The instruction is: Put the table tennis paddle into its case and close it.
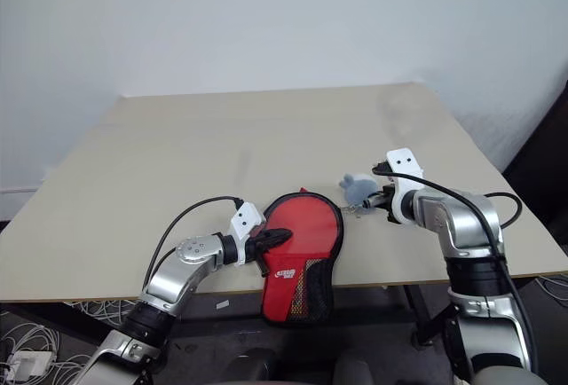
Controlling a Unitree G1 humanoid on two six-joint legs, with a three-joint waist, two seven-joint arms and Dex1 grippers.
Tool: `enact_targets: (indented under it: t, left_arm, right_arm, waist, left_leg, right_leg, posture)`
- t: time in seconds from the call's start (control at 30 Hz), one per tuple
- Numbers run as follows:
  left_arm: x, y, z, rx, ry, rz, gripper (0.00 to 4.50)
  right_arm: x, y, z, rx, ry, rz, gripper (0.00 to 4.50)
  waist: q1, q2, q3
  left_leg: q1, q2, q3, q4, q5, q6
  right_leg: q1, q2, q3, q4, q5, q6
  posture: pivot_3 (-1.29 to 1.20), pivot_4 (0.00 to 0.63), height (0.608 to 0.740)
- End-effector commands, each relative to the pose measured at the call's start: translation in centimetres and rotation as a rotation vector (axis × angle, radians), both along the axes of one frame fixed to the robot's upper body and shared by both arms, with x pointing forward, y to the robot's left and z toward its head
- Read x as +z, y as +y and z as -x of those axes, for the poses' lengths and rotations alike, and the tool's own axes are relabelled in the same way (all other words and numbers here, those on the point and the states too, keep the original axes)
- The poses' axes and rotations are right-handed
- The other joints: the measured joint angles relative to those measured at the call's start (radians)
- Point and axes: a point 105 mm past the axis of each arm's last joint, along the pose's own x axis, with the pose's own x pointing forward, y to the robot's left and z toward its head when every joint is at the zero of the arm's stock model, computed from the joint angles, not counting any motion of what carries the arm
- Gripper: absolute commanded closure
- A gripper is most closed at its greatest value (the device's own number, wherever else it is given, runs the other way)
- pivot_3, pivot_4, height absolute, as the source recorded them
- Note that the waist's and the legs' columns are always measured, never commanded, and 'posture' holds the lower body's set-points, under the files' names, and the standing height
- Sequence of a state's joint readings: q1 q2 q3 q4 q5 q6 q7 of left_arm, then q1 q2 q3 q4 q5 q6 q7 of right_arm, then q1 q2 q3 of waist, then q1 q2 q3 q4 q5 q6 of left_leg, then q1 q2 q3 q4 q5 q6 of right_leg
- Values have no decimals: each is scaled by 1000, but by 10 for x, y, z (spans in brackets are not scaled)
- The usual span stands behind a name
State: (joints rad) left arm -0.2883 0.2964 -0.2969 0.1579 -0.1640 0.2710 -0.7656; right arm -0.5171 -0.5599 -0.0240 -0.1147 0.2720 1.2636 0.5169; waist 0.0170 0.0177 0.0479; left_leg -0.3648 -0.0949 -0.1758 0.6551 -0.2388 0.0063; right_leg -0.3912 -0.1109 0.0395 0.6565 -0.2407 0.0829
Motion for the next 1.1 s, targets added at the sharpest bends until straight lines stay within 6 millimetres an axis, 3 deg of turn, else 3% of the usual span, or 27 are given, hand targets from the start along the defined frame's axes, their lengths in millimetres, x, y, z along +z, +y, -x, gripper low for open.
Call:
enact_targets:
  t: [0.03, 0.37, 0.63, 1.1]
  left_arm:
    - [-30, 9, 7, 7, 99, -84, 4461]
    - [-31, 1, 0, -43, 96, -106, 4461]
    - [-31, 0, -5, -65, 94, -121, 4461]
    - [-33, -3, -7, -86, 96, -128, 4461]
  right_arm:
    - [20, -10, 4, 8, -63, 37, 4500]
    - [13, 1, 20, 133, -25, 42, 4500]
    - [14, 12, 56, 328, 35, -5, 4500]
    - [14, 10, 108, 576, 129, -65, 4500]
  waist:
    - [-1, 0, 0]
    - [1, -5, 1]
    - [5, -9, 2]
    - [18, -13, 4]
  left_leg:
    - [0, 0, 0, 0, 0, 1]
    - [-2, -4, 2, 1, -1, 2]
    - [-3, -4, 2, 2, -2, 1]
    - [-6, -2, 3, 2, -3, 1]
  right_leg:
    - [0, -1, 0, 0, 0, 1]
    - [1, -8, -2, 0, -2, 4]
    - [1, -9, -3, -1, -3, 4]
    - [1, -11, -6, -4, -4, 3]
  posture:
    - [0, 0, 698]
    - [0, 0, 698]
    - [0, 0, 698]
    - [0, 0, 698]
